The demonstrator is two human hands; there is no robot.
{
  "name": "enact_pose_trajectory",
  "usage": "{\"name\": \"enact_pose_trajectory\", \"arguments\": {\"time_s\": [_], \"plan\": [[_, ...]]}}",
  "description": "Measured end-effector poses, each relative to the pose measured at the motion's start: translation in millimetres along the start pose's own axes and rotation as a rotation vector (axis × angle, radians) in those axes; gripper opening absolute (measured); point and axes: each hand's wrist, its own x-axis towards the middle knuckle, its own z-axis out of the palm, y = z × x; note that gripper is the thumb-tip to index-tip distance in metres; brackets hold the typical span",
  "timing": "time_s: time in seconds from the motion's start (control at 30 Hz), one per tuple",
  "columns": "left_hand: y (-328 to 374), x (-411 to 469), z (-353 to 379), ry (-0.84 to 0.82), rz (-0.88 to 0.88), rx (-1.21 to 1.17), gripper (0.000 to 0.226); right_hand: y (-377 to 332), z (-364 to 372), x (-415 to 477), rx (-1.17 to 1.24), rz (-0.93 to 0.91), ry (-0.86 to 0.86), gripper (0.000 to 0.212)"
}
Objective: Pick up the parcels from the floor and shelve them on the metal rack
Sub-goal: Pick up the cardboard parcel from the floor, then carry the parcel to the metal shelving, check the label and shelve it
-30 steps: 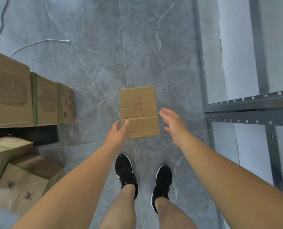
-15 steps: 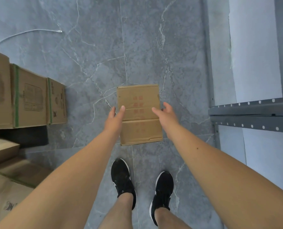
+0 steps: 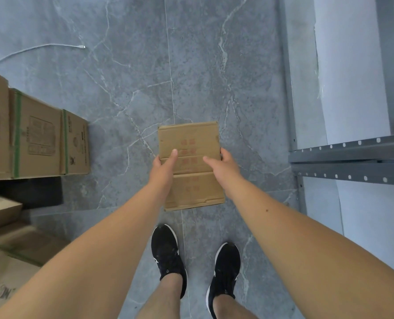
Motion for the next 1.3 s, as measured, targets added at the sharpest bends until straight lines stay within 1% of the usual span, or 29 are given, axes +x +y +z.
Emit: {"name": "enact_pose_trajectory", "arguments": {"time_s": [0.1, 0.17, 0.23, 0.3, 0.37, 0.4, 0.47, 0.53, 0.6, 0.67, 0.73, 0.83, 0.9, 0.97, 1.0, 1.07, 1.1, 1.17, 1.3], "plan": [[4.8, -20.7, -5.5, -0.002, 0.025, -0.003, 0.083, -4.5, -4.1, -16.5, 0.017, -0.012, -0.002, 0.057], [12.3, -35.5, -10.0, -0.006, 0.015, -0.007, 0.087, -11.1, -8.0, -30.0, 0.025, -0.018, -0.011, 0.054], [25.8, -55.3, -13.9, -0.002, 0.018, -0.001, 0.087, -23.0, -14.9, -47.6, 0.022, -0.036, -0.018, 0.055], [41.6, -76.7, -16.6, 0.006, 0.046, -0.001, 0.083, -40.4, -23.0, -65.1, 0.007, -0.059, -0.011, 0.057], [59.1, -98.4, -18.2, 0.011, 0.090, -0.021, 0.075, -60.8, -33.7, -82.6, -0.016, -0.088, 0.009, 0.054], [68.1, -108.1, -19.1, 0.018, 0.109, -0.023, 0.074, -71.9, -38.5, -91.0, -0.019, -0.099, 0.017, 0.052], [87.0, -126.4, -21.5, 0.032, 0.125, -0.004, 0.079, -93.7, -48.4, -107.6, -0.016, -0.119, 0.021, 0.045], [106.6, -144.1, -24.6, 0.037, 0.141, 0.019, 0.082, -116.7, -58.6, -126.1, -0.002, -0.161, 0.022, 0.030], [128.2, -164.8, -26.8, 0.036, 0.169, 0.024, 0.075, -139.2, -69.5, -146.8, 0.005, -0.204, 0.036, 0.023], [150.9, -185.1, -27.6, 0.047, 0.215, 0.033, 0.069, -160.7, -80.5, -168.4, 0.015, -0.228, 0.056, 0.025], [173.4, -209.0, -27.4, 0.052, 0.257, 0.045, 0.069, -180.1, -92.0, -190.4, 0.025, -0.246, 0.069, 0.028], [205.4, -246.5, -27.7, 0.026, 0.328, 0.050, 0.068, -210.6, -108.7, -226.2, 0.043, -0.280, 0.091, 0.039], [227.2, -272.8, -30.7, 0.021, 0.350, 0.057, 0.070, -230.8, -118.8, -249.7, 0.075, -0.314, 0.096, 0.040], [249.8, -298.2, -33.4, 0.023, 0.383, 0.042, 0.070, -251.6, -129.1, -274.4, 0.097, -0.344, 0.103, 0.036], [260.3, -310.7, -34.2, 0.022, 0.403, 0.034, 0.070, -261.8, -134.5, -287.3, 0.109, -0.360, 0.099, 0.030], [280.4, -337.6, -35.2, 0.025, 0.446, 0.027, 0.073, -282.7, -145.6, -316.3, 0.123, -0.400, 0.090, 0.010], [289.9, -351.7, -35.9, 0.031, 0.472, 0.021, 0.072, -293.5, -151.2, -331.2, 0.128, -0.423, 0.094, 0.007], [308.6, -381.0, -38.2, 0.032, 0.528, 0.003, 0.071, -315.4, -162.7, -360.8, 0.145, -0.466, 0.094, 0.012], [348.5, -447.2, -45.4, 0.060, 0.611, -0.023, 0.077, -358.3, -186.4, -424.6, 0.183, -0.581, 0.076, 0.010]]}}
